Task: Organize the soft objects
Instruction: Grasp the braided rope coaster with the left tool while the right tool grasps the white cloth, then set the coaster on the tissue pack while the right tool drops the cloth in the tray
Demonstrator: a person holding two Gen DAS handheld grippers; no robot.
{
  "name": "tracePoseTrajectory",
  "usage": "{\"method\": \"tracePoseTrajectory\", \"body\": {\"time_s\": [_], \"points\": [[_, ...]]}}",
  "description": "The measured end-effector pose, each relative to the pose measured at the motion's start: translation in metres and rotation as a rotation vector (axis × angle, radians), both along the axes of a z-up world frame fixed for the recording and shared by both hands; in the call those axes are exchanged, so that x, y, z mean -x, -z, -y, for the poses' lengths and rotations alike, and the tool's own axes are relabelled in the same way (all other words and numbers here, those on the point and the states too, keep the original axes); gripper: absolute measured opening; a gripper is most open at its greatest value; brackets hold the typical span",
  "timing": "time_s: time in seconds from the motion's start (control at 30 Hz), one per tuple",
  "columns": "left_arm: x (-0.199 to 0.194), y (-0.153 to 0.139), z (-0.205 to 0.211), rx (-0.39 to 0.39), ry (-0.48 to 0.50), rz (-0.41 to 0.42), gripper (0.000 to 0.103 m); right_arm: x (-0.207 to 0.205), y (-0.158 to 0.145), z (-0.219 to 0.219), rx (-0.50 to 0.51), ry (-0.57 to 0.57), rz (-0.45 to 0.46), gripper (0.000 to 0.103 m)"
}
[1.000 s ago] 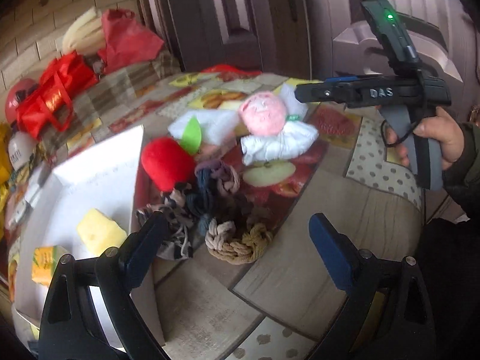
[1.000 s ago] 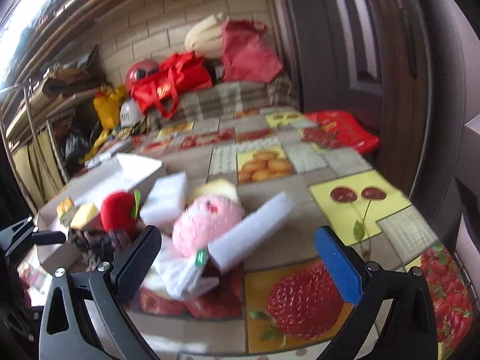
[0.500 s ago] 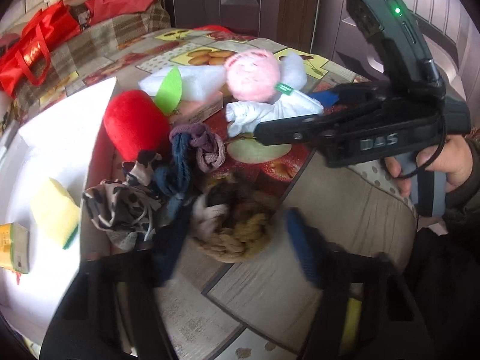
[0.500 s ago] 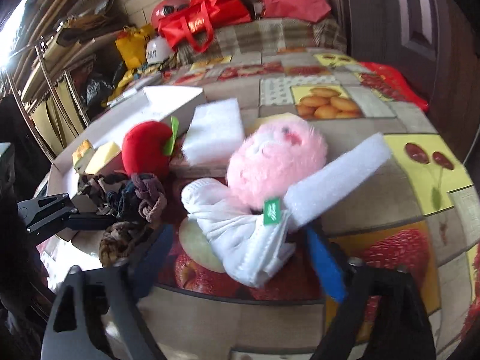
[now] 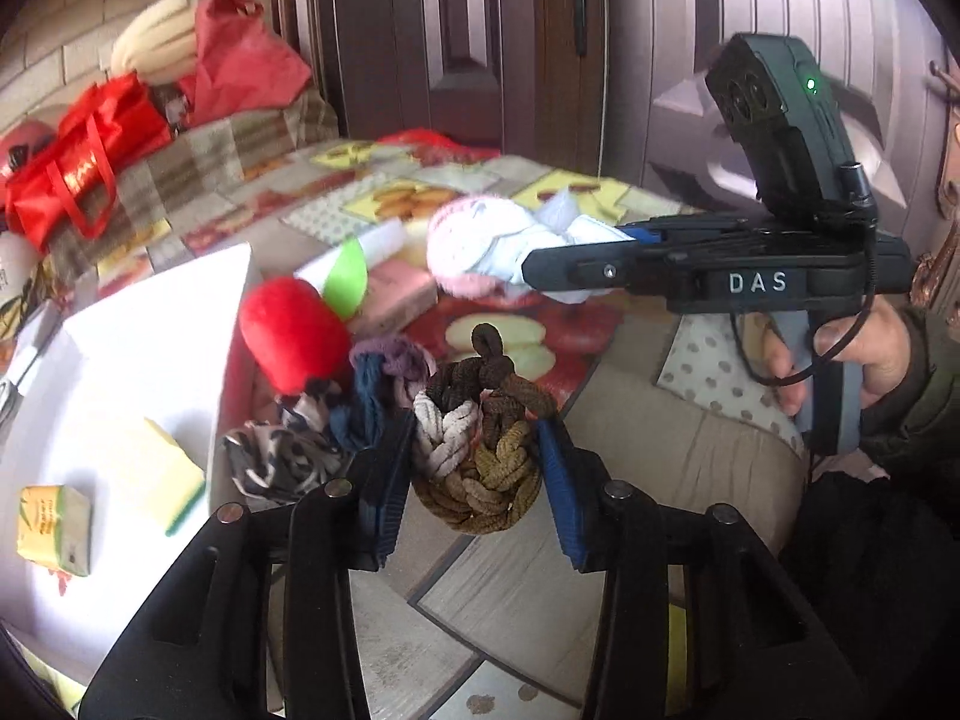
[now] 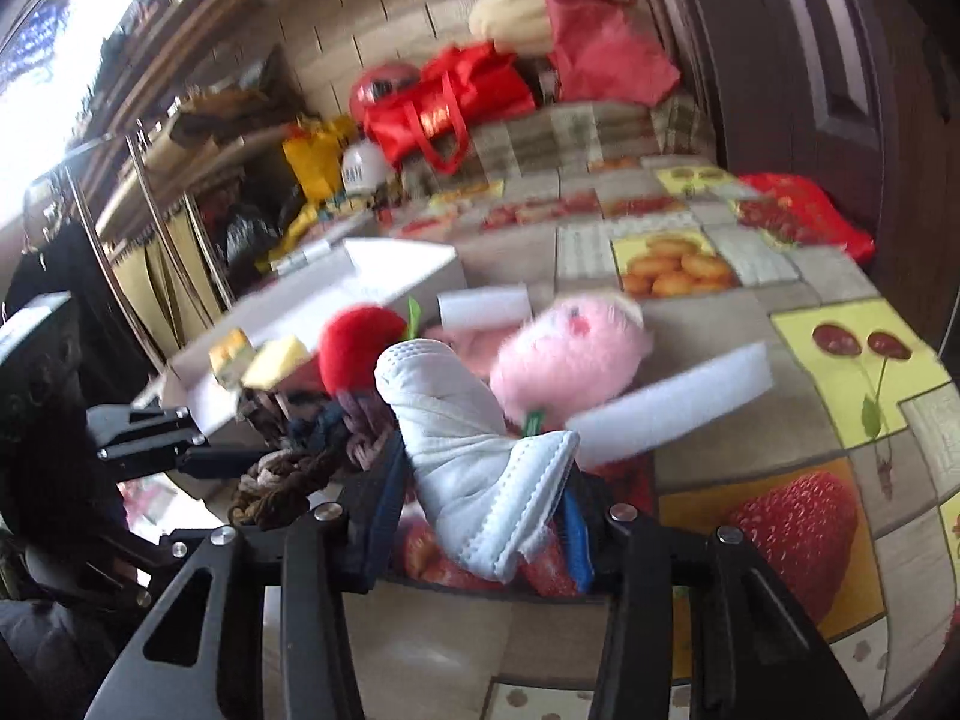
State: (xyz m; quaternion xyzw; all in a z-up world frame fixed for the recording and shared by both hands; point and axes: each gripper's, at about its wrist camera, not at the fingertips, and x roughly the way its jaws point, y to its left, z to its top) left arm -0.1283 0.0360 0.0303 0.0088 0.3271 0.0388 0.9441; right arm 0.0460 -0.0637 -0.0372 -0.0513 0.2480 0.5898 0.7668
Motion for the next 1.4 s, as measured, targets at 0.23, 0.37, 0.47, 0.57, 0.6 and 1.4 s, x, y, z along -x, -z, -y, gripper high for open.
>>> {"method": "tracePoseTrajectory", "body": {"time_s": [0.23,0.37,0.47,0.57,0.6,1.4], "points": [[0.037,-0.023,-0.017,-0.062,-0.144,0.250,0.040,0.003,-0.022,0.005,-0.172,0.142,0.061,0.045],[0.043,-0.025,-0.033,-0.049,-0.235,0.293,0.040,0.009,-0.028,-0.003,-0.196,0.169,0.122,0.045],[0.051,-0.027,-0.039,-0.021,-0.266,0.322,0.040,0.017,-0.029,-0.010,-0.188,0.156,0.161,0.045],[0.057,-0.029,-0.042,-0.015,-0.284,0.340,0.040,0.024,-0.029,-0.015,-0.188,0.149,0.196,0.045],[0.057,-0.030,-0.042,-0.013,-0.288,0.342,0.040,0.027,-0.029,-0.016,-0.188,0.144,0.205,0.045],[0.086,-0.022,-0.096,-0.079,-0.523,0.332,0.041,0.071,-0.025,-0.070,-0.136,0.008,0.268,0.046]]}}
